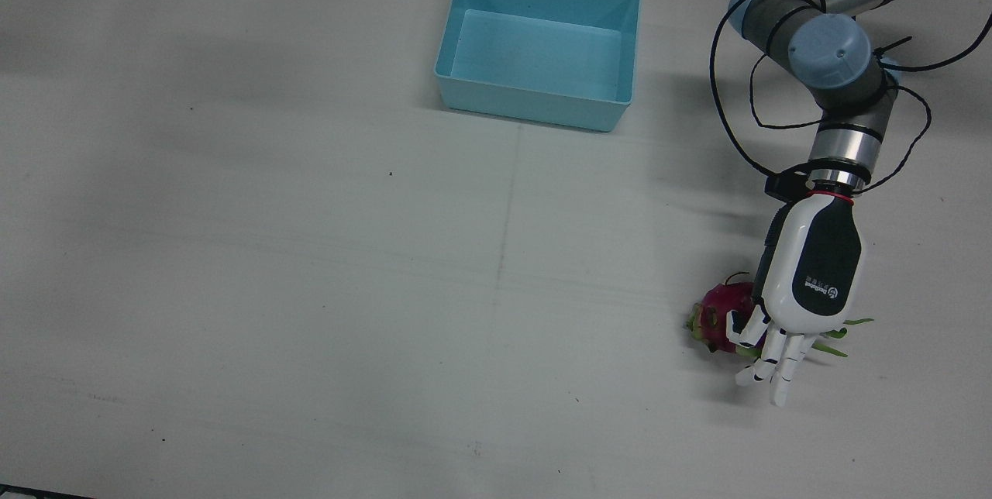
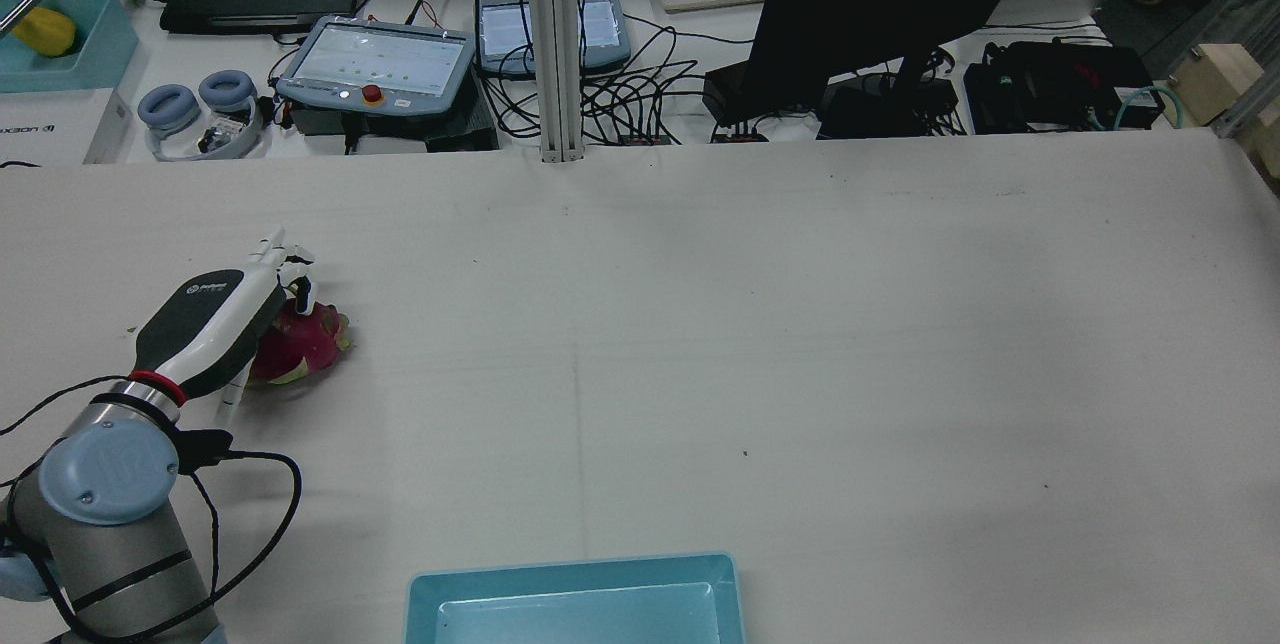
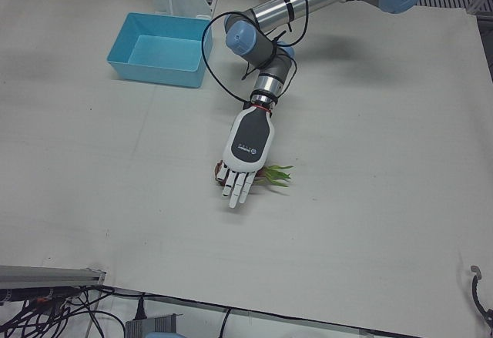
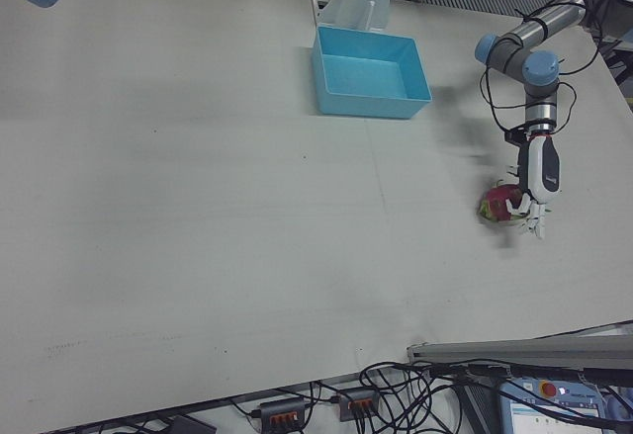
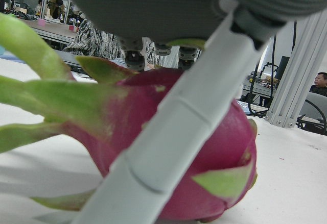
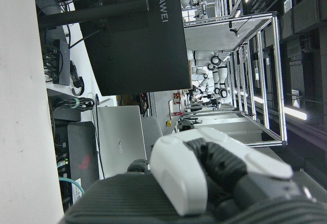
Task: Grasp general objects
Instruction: 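Close the left hand's fingers around the dragon fruit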
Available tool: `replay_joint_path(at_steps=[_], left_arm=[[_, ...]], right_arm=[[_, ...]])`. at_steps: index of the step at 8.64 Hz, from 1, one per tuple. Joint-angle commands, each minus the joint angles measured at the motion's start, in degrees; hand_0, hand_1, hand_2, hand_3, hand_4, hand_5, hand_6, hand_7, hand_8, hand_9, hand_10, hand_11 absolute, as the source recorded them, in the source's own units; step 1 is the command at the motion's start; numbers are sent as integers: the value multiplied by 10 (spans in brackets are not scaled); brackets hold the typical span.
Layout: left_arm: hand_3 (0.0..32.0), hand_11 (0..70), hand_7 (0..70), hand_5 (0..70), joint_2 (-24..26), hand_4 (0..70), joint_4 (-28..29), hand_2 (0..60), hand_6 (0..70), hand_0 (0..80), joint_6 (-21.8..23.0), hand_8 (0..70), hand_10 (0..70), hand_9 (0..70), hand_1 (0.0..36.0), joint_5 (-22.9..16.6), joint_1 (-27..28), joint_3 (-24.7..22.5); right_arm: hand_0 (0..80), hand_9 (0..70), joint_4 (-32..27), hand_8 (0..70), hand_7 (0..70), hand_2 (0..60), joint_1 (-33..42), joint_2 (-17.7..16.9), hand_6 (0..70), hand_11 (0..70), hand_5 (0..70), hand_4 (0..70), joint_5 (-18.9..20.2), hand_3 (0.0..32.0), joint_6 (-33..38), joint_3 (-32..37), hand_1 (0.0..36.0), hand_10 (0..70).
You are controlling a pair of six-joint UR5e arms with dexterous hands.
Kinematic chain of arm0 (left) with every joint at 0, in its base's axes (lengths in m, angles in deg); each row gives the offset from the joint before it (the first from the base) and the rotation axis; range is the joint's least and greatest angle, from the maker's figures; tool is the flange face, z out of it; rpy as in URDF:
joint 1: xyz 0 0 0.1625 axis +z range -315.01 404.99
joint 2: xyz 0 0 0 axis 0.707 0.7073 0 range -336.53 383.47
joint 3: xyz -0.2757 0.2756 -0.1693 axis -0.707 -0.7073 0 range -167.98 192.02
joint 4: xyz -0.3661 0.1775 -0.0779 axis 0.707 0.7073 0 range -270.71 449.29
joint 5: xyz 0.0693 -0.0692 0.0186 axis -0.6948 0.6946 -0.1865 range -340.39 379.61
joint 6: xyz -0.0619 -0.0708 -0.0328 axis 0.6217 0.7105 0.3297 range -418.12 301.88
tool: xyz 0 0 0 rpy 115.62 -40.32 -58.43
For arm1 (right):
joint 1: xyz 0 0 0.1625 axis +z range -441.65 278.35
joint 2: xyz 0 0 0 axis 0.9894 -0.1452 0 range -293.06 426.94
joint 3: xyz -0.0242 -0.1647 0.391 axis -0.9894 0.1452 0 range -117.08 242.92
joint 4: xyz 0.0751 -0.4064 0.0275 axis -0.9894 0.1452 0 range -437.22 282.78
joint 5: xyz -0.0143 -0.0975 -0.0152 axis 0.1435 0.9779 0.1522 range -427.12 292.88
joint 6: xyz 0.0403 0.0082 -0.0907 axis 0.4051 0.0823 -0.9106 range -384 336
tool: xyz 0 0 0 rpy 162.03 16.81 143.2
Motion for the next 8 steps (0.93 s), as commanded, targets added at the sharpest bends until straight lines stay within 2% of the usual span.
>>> replay_joint_path(at_steps=[1, 2, 3, 4, 5, 6, 7, 8], left_arm=[[0, 0, 372, 700, 5, 0, 5, 600, 0, 800, 0, 0, 0, 60, 360, 0, 1, 15], [0, 0, 422, 700, 5, 0, 11, 600, 0, 800, 1, 0, 0, 70, 360, 1, 1, 24], [0, 0, 514, 700, 5, 0, 14, 600, 0, 800, 1, 0, 0, 88, 360, 1, 1, 30], [0, 4, 667, 700, 5, 0, 16, 600, 5, 800, 1, 0, 0, 119, 360, 1, 1, 32], [0, 123, 700, 700, 5, 0, 18, 600, 68, 800, 1, 4, 43, 136, 360, 1, 0, 33], [0, 299, 700, 700, 5, 99, 17, 600, 199, 800, 1, 29, 167, 178, 360, 1, 0, 32], [0, 472, 700, 700, 5, 240, 17, 600, 425, 800, 1, 75, 297, 186, 360, 1, 0, 32], [0, 645, 700, 700, 5, 376, 17, 600, 656, 800, 1, 226, 431, 284, 360, 2, 0, 32]], right_arm=[[0, 0, 0, 0, 0, 0, 0, 0, 0, 0, 0, 0, 0, 0, 0, 0, 0, 0], [0, 0, 0, 0, 0, 0, 0, 0, 0, 0, 0, 0, 0, 0, 0, 0, 0, 0], [0, 0, 0, 0, 0, 0, 0, 0, 0, 0, 0, 0, 0, 0, 0, 0, 0, 0], [0, 0, 0, 0, 0, 0, 0, 0, 0, 0, 0, 0, 0, 0, 0, 0, 0, 0], [0, 0, 0, 0, 0, 0, 0, 0, 0, 0, 0, 0, 0, 0, 0, 0, 0, 0], [0, 0, 1, 0, 0, 0, 0, 0, 0, 0, 0, 0, 0, 0, 0, 0, 0, 0], [0, 0, 0, 0, 0, 0, 0, 0, 0, 0, 0, 0, 0, 0, -1, -1, 0, 0], [0, 0, 0, 0, 0, 0, 1, 0, 0, 0, 0, 0, 0, 0, -1, -1, 0, 0]])
